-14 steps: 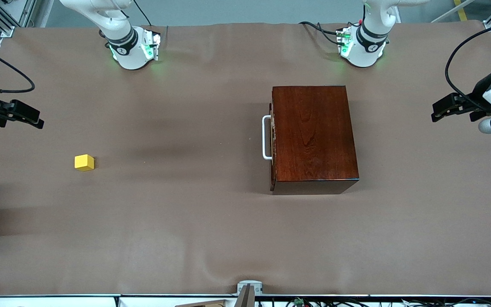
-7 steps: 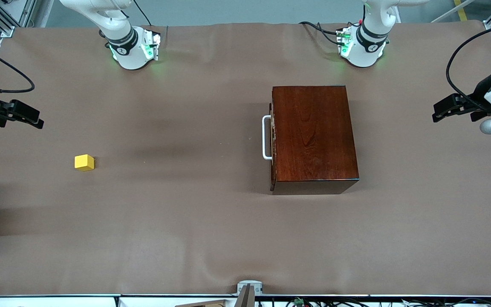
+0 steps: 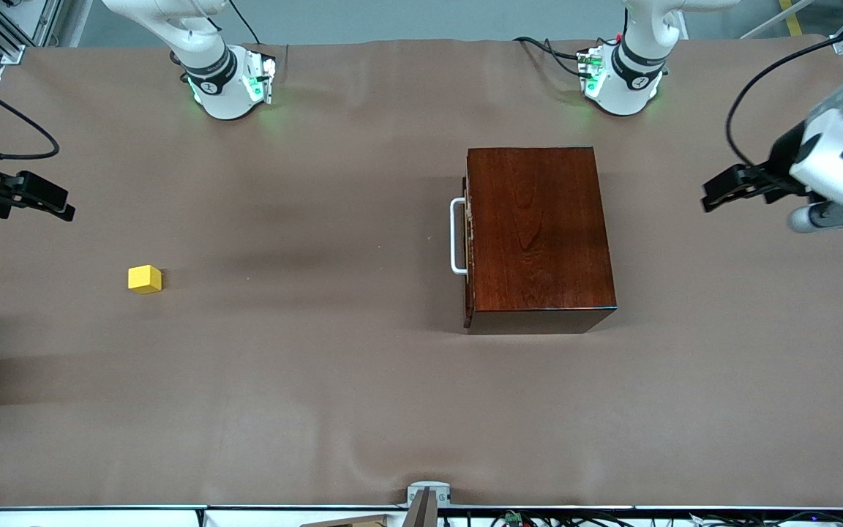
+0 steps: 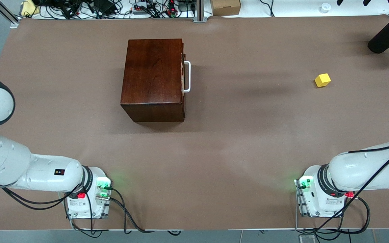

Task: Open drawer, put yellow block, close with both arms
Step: 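Reach the left gripper to the white drawer handle of the cabinet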

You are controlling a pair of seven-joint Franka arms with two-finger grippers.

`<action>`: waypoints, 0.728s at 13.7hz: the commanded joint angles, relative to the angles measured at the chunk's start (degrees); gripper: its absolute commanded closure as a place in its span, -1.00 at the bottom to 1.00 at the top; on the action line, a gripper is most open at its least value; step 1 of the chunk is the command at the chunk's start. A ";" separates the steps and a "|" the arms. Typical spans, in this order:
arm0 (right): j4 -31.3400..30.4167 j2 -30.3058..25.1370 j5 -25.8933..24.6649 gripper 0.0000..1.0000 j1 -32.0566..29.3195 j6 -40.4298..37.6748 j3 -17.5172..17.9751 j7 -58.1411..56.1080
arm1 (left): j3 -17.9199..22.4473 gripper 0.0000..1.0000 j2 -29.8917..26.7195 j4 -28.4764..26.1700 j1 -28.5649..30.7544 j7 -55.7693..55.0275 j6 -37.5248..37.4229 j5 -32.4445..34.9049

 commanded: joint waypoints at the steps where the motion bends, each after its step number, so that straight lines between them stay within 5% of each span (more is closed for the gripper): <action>1: 1.31 0.54 0.55 -1.00 -0.35 -0.65 0.09 -0.66 | -0.18 -1.00 5.41 5.63 -3.97 -7.55 -0.66 -1.20; 10: 1.31 0.54 0.55 -1.00 -0.35 -0.74 0.09 -0.66 | -0.10 -1.00 12.71 9.25 -17.34 -25.50 7.41 -1.21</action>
